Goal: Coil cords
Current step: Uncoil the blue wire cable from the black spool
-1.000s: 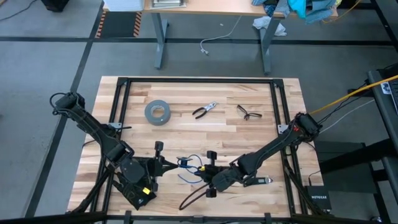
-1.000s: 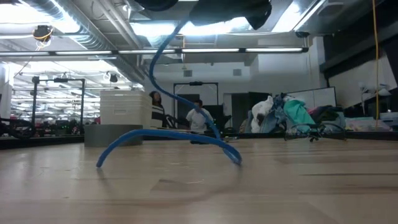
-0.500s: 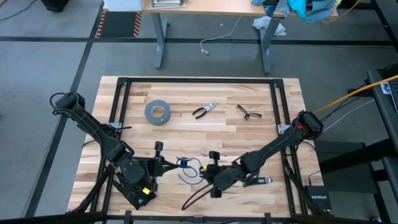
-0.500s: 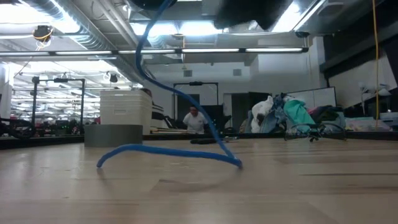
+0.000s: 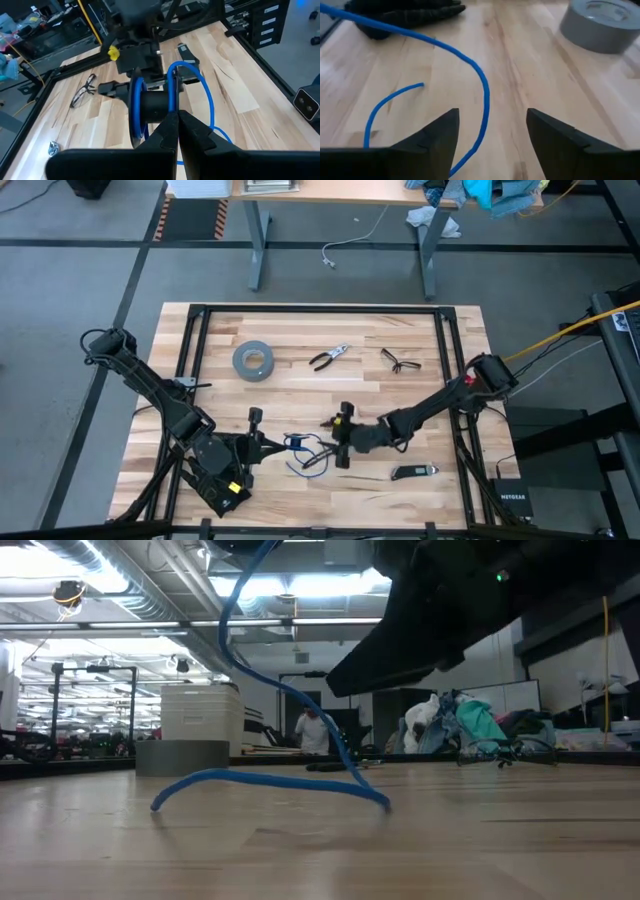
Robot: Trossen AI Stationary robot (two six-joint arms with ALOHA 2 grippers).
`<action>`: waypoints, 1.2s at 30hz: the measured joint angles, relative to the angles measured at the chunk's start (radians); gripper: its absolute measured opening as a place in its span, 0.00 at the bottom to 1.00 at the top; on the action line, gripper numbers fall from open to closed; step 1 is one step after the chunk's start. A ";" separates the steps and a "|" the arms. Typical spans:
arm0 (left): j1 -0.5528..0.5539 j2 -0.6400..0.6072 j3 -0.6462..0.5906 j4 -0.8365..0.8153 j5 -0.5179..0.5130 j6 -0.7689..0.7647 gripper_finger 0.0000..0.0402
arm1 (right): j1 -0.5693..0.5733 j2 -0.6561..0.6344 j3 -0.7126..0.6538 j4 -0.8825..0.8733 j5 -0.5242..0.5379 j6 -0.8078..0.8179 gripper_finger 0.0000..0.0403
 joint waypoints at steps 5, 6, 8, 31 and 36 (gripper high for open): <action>0.012 0.000 0.000 -0.001 0.000 0.008 0.00 | 0.007 0.001 -0.013 0.136 -0.097 -0.074 0.56; 0.016 0.000 0.000 -0.001 0.000 0.008 0.00 | 0.019 0.001 -0.013 0.179 -0.095 -0.079 0.55; 0.023 0.000 0.000 -0.004 0.000 0.010 0.00 | 0.042 0.001 -0.013 0.256 -0.063 -0.096 0.55; 0.052 0.000 0.000 -0.006 -0.049 0.012 0.00 | 0.070 0.001 -0.012 0.415 -0.120 -0.008 0.54; 0.053 0.000 0.000 -0.006 -0.065 0.012 0.00 | 0.070 0.001 -0.012 0.477 -0.127 -0.009 0.54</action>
